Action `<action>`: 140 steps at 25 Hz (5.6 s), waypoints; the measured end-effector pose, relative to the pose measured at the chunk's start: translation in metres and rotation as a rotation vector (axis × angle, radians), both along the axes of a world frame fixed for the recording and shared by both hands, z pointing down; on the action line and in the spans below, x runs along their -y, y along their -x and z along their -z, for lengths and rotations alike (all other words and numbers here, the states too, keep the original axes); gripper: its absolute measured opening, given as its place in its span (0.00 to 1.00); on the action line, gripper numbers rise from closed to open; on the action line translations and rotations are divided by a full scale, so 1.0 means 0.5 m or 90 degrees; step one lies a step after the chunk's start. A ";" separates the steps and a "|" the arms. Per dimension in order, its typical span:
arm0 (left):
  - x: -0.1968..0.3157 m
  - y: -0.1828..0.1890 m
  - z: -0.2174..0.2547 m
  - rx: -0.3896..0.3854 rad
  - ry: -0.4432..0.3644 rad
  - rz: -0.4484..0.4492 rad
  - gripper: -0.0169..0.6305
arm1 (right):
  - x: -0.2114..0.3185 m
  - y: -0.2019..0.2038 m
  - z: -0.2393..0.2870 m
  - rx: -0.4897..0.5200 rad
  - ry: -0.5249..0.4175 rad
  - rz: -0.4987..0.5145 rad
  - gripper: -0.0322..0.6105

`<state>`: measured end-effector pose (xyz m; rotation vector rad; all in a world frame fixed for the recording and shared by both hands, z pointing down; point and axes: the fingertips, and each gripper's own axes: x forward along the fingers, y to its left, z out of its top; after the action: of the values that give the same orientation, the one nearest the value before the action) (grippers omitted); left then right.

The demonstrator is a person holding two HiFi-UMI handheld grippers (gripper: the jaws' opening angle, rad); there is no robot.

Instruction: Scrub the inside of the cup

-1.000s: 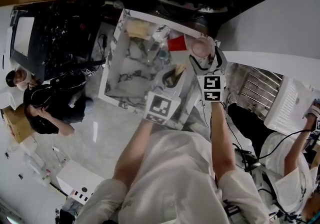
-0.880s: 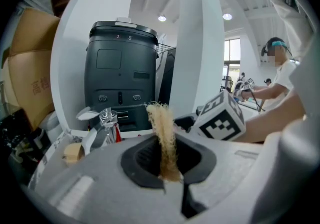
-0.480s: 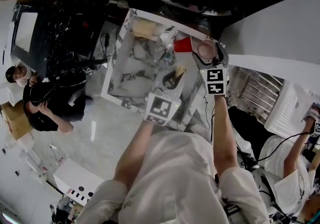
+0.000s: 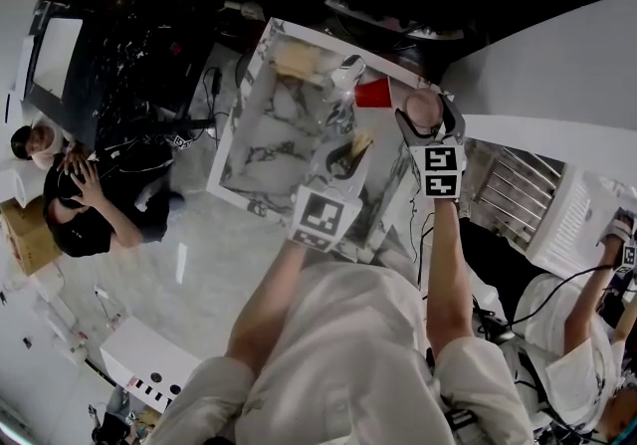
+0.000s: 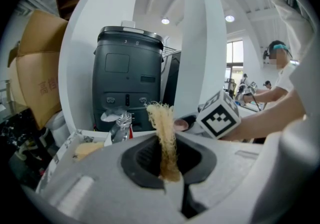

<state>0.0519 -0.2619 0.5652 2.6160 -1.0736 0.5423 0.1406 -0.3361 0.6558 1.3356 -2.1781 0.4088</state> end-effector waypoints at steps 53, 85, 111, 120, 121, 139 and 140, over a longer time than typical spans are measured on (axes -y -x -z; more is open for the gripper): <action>-0.208 0.137 0.385 -0.026 -0.237 -0.201 0.07 | -0.303 0.307 0.661 0.104 -0.132 0.305 0.64; -0.205 0.145 0.421 0.013 -0.306 -0.247 0.07 | -0.327 0.314 0.714 0.209 -0.118 0.350 0.64; -0.223 0.147 0.614 0.001 -0.420 -0.323 0.07 | -0.319 0.349 0.665 0.164 -0.096 0.377 0.64; -0.216 0.159 0.583 -0.017 -0.398 -0.302 0.07 | -0.322 0.336 0.672 0.190 -0.097 0.371 0.64; -0.210 0.165 0.581 -0.022 -0.394 -0.294 0.07 | -0.323 0.337 0.675 0.196 -0.098 0.371 0.64; -0.215 0.175 0.487 -0.052 -0.319 -0.246 0.07 | -0.287 0.325 0.719 0.259 -0.133 0.317 0.64; -0.217 0.174 0.479 -0.050 -0.311 -0.248 0.07 | -0.286 0.323 0.719 0.259 -0.135 0.313 0.64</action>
<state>-0.0349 -0.1533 0.3259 3.2762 -0.7411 0.2671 -0.0210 -0.1931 0.2966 0.8122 -2.8530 0.2761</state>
